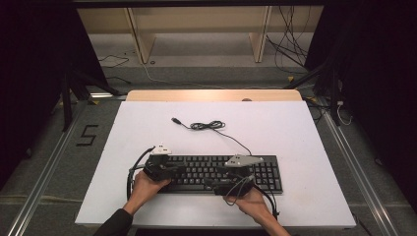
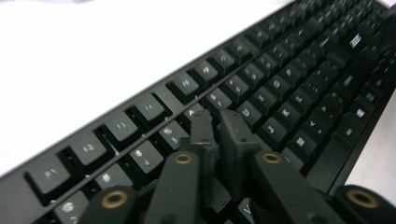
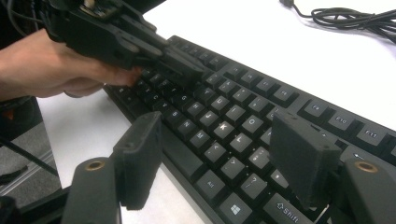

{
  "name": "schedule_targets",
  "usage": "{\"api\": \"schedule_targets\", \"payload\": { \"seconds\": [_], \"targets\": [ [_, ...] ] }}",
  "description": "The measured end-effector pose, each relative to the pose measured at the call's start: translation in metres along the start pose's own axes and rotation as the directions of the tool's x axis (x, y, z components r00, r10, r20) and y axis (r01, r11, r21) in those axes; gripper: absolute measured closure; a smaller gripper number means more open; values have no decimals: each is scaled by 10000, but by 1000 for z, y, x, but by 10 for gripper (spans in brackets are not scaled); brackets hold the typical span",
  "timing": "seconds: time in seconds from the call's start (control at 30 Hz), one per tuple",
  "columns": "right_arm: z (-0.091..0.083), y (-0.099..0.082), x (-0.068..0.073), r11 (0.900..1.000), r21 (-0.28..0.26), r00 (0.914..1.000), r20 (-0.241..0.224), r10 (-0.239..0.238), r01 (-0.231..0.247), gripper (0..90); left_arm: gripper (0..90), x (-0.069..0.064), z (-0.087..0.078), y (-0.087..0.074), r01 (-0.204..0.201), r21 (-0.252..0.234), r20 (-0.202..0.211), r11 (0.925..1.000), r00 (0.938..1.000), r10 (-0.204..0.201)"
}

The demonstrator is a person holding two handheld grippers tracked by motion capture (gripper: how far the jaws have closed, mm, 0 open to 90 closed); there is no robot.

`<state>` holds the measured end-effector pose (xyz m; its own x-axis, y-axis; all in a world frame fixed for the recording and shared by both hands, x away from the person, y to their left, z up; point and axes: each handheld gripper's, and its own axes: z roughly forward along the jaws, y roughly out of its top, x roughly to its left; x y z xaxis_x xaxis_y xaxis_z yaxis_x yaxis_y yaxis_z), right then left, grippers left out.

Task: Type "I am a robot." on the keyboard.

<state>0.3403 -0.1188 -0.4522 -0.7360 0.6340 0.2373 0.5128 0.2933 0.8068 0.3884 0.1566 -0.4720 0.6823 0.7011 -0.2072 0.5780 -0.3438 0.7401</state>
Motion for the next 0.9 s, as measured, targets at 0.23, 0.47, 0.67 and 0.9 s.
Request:
{"api": "schedule_targets", "payload": {
  "seconds": [0.23,0.47,0.67,0.9],
  "targets": [
    [1,-1,0,10000,-19,10000,-2,-15,15,358,666,5,-20,1,530,-965,379,9939,9981,-496],
    [1,-1,-1,10000,-14,10000,38,-25,25,363,468,7,-33,-6,990,-1516,875,9835,9924,-864],
    [2,-1,-1,10000,14,10000,-3,-23,23,380,364,7,-47,-15,1223,-2111,1048,9698,9892,-1020],
    [3,-1,0,9999,92,10000,-8,-80,80,413,304,4,-57,-23,1276,-2422,1082,9618,9887,-1039]
  ]
}}
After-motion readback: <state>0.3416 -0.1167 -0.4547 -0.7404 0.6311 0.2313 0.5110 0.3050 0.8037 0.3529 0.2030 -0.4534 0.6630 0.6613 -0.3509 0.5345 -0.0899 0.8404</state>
